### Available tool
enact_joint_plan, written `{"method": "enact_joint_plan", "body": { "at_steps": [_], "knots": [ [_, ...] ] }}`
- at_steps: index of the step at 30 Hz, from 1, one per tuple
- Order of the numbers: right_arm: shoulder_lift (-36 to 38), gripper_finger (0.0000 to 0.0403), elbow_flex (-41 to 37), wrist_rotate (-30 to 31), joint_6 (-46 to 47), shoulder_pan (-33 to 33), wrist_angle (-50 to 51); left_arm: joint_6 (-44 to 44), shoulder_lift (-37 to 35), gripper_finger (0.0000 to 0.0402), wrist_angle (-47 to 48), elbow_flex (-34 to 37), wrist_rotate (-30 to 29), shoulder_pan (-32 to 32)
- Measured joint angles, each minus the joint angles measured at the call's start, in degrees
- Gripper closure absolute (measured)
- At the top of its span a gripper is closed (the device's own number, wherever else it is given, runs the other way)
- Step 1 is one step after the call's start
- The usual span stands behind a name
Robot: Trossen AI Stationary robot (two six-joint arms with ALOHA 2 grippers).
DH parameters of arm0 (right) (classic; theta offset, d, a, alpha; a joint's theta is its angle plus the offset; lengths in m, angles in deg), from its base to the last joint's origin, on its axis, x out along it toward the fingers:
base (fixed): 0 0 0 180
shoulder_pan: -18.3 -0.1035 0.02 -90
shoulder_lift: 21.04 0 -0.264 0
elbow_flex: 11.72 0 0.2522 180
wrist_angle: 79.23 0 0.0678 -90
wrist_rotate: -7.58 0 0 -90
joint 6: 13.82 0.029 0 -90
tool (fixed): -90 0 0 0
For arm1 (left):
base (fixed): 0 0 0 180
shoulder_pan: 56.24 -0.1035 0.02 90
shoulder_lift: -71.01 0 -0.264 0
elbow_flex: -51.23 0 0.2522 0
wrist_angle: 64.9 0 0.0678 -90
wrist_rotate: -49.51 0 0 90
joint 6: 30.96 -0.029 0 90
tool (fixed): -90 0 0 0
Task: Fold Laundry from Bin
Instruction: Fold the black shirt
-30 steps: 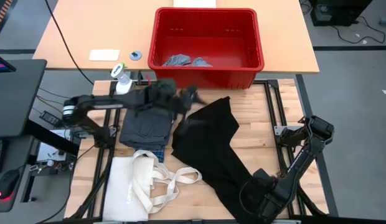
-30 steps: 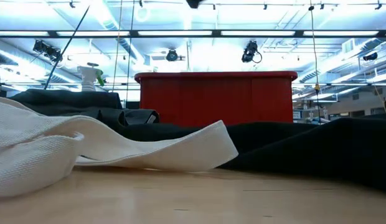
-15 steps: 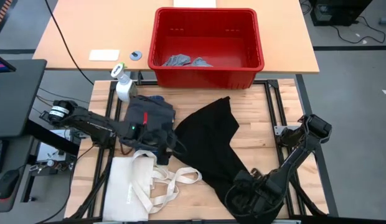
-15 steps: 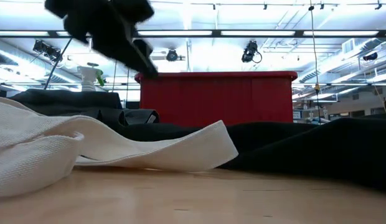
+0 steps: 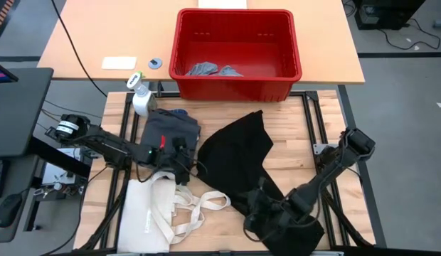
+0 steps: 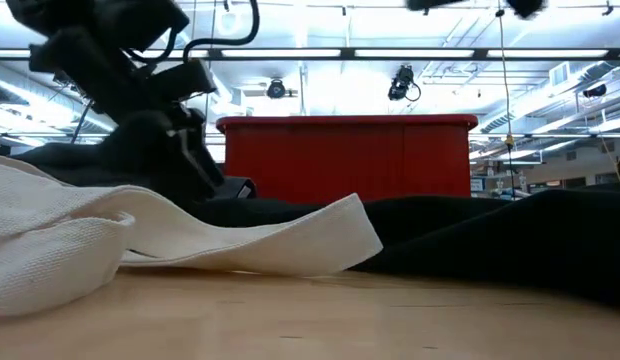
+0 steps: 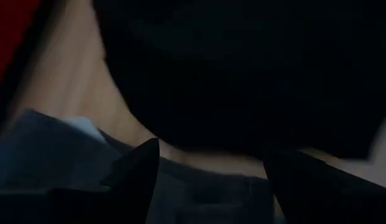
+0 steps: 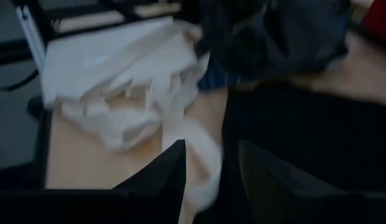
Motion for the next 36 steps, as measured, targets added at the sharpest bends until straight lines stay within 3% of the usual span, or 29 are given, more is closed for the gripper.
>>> {"method": "enact_joint_plan", "body": {
  "at_steps": [4,8,16,29,33,36],
  "knots": [
    [-0.02,0.0247,0.02,2.76,-7.91,2.80,-5.90,-2.09,0.36,0.0116,-4.24,0.93,1.20,-1.91],
    [-0.88,0.0247,0.04,5.04,-8.49,3.93,-7.01,-4.55,0.57,0.0116,-4.45,0.91,1.94,-1.69],
    [-2.30,0.0247,0.02,3.99,-7.13,3.27,-8.07,-9.43,1.59,0.0116,8.17,-8.95,0.46,2.04],
    [-2.86,0.0247,0.00,5.08,-7.60,2.16,-7.96,-13.27,16.49,0.0118,16.96,-16.53,2.97,-3.30],
    [-2.86,0.0247,0.00,4.94,-7.75,2.12,-7.78,-14.28,19.18,0.0142,16.92,-16.63,2.68,-4.13],
    [-2.86,0.0247,0.00,5.04,-7.77,2.12,-7.75,-14.42,19.41,0.0187,16.73,-16.64,2.18,-4.03]
  ]
}}
